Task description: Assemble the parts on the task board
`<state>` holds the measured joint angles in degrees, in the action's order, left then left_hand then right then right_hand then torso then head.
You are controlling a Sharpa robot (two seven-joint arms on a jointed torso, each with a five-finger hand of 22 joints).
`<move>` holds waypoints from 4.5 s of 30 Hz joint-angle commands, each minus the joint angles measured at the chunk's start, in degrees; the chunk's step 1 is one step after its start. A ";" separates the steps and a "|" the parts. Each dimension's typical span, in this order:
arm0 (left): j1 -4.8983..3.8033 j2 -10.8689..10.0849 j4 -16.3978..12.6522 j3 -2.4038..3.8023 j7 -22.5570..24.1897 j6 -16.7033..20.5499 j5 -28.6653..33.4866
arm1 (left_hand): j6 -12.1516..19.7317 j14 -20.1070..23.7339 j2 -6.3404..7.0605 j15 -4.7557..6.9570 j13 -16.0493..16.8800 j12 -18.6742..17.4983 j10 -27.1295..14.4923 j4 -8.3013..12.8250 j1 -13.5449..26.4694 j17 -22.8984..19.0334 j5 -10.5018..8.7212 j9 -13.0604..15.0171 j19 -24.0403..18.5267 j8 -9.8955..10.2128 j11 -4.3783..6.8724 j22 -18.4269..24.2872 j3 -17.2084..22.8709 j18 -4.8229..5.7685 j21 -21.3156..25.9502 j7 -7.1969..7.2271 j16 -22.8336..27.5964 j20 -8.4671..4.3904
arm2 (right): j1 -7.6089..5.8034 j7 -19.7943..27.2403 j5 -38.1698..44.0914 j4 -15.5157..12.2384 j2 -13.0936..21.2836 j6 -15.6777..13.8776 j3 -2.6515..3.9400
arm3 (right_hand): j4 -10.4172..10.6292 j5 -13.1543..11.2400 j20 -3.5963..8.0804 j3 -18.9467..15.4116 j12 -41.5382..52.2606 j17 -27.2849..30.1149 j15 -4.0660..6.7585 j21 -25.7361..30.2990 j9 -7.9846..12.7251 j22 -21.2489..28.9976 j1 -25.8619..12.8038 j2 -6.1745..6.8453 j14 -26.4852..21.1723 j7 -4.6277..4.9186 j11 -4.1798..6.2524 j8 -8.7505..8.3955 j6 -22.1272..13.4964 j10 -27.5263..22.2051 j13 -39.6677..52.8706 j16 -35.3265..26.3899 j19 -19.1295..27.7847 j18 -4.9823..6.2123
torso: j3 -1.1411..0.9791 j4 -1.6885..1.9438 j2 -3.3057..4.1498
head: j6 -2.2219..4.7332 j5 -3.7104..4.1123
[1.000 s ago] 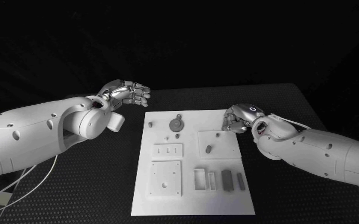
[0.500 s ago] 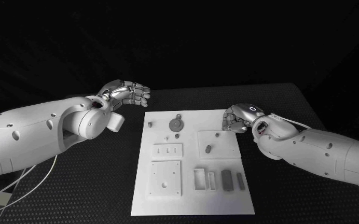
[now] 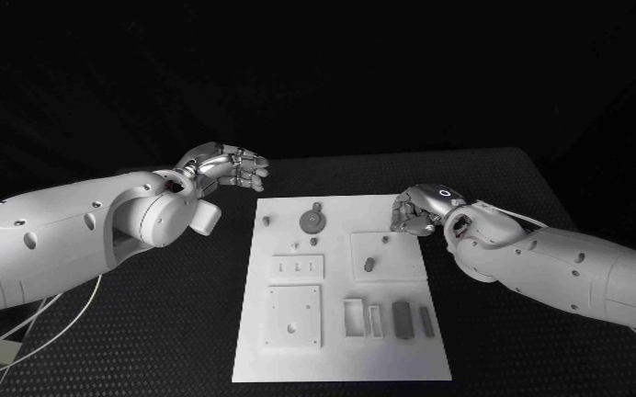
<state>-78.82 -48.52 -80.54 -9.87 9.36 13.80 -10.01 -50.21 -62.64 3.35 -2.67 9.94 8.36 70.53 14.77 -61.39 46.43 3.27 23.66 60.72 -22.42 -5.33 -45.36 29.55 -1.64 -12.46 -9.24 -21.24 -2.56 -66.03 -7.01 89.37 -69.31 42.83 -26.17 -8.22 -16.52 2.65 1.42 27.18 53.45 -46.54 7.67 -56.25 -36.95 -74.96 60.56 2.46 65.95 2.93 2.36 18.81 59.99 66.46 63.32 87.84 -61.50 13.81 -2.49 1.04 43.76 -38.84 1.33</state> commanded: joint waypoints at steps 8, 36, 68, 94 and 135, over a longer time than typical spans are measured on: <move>-0.06 0.22 -0.24 0.05 -0.40 -1.12 -1.06 | -0.45 -0.40 -0.18 -0.19 0.08 -0.33 0.31 -0.32 0.47 0.18 -0.19 0.02 0.05 -0.19 -0.04 -0.11 0.02 -0.97 0.26 0.10 0.36 -0.28 | 0.09 -0.45 1.24 1.64 -1.65 5.68 -0.14 | 0.12 0.21 -0.30 -0.42 0.31 -0.07 0.26 -0.21 0.10 -0.98 -1.30 -0.23 0.01 0.78 0.12 -0.34 2.43 0.05 -0.17 0.12 -0.05 1.19 | 0.02 0.06 0.01 | 0.07 0.04; -0.09 1.12 0.33 0.09 -11.96 -4.30 -13.05 | -2.19 -1.88 1.53 0.42 0.95 0.30 2.10 -3.28 4.76 1.92 -0.46 0.06 0.89 -0.69 0.76 -0.99 -1.93 -1.21 -0.09 0.80 0.07 -0.72 | -2.96 -0.68 2.14 -1.00 -1.82 5.18 0.13 | 0.08 0.21 -0.23 -0.22 0.38 -0.10 0.29 -0.23 0.16 -0.96 -1.97 -0.33 0.04 0.73 0.16 -0.59 2.76 0.09 -0.27 0.17 -0.13 1.19 | 0.02 -0.10 -0.06 | 0.39 -0.05; -1.00 11.50 1.94 0.21 -25.32 -6.61 -24.08 | -2.72 -5.11 3.46 3.54 9.67 5.19 6.39 -7.18 9.50 9.54 -0.47 -1.12 4.88 1.29 3.45 -6.78 -3.68 -1.27 -4.12 1.27 -6.26 -3.79 | -7.44 -2.88 4.21 -11.30 -5.57 8.00 0.15 | 0.22 0.21 -0.17 -0.15 0.46 -0.13 0.35 -0.32 0.17 -0.97 -2.48 -0.17 0.17 0.66 0.23 -0.68 3.04 0.26 -0.34 0.26 -0.31 1.19 | 0.07 -0.01 -0.09 | 1.67 -1.51; -1.00 14.28 2.59 0.11 -26.62 -9.26 -24.80 | -3.25 -4.28 2.96 3.68 13.82 6.34 4.91 -7.99 9.78 10.03 -0.46 -1.19 4.31 1.58 3.54 -8.58 -3.42 -1.09 -4.40 1.38 -7.78 -4.02 | -7.43 -2.74 4.96 -12.30 -7.79 8.26 0.30 | 0.24 0.21 -0.13 -0.10 0.46 -0.13 0.39 -0.35 0.18 -0.96 -2.64 -0.11 0.21 0.65 0.25 -0.74 3.07 0.27 -0.37 0.27 -0.38 1.19 | 0.13 -0.19 0.04 | 1.37 -1.47; -1.00 14.90 2.63 0.10 -26.93 -10.58 -23.66 | -4.93 -4.68 0.30 3.97 17.13 7.08 4.88 -5.80 9.25 9.82 -0.47 -0.85 4.79 1.06 4.03 -9.95 -3.95 -1.08 -4.55 1.95 -9.03 -4.26 | -7.41 -2.42 5.13 -12.69 -9.30 7.96 0.36 | 0.20 0.22 -0.06 0.04 0.47 -0.12 0.46 -0.37 0.19 -0.94 -2.75 -0.05 0.27 0.62 0.28 -0.83 3.14 0.29 -0.43 0.27 -0.49 1.19 | 0.14 -0.08 -0.05 | 1.14 -1.60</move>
<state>-79.70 -34.08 -77.49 -9.87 -18.32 4.93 -34.45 -54.75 -67.25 3.83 1.12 27.03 15.10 75.65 8.79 -52.39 56.30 3.04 22.87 65.53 -21.13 -1.65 -55.25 25.88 -1.93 -16.66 -7.35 -29.91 -6.56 -73.46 -10.13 93.80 -81.62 33.90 -18.27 -7.93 -16.34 2.67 1.41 27.04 53.67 -46.57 7.75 -56.25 -36.72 -74.96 57.79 2.86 66.28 2.19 2.16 17.85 60.74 66.65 62.99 87.83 -61.52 14.34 -2.38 0.94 43.73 -37.67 -0.21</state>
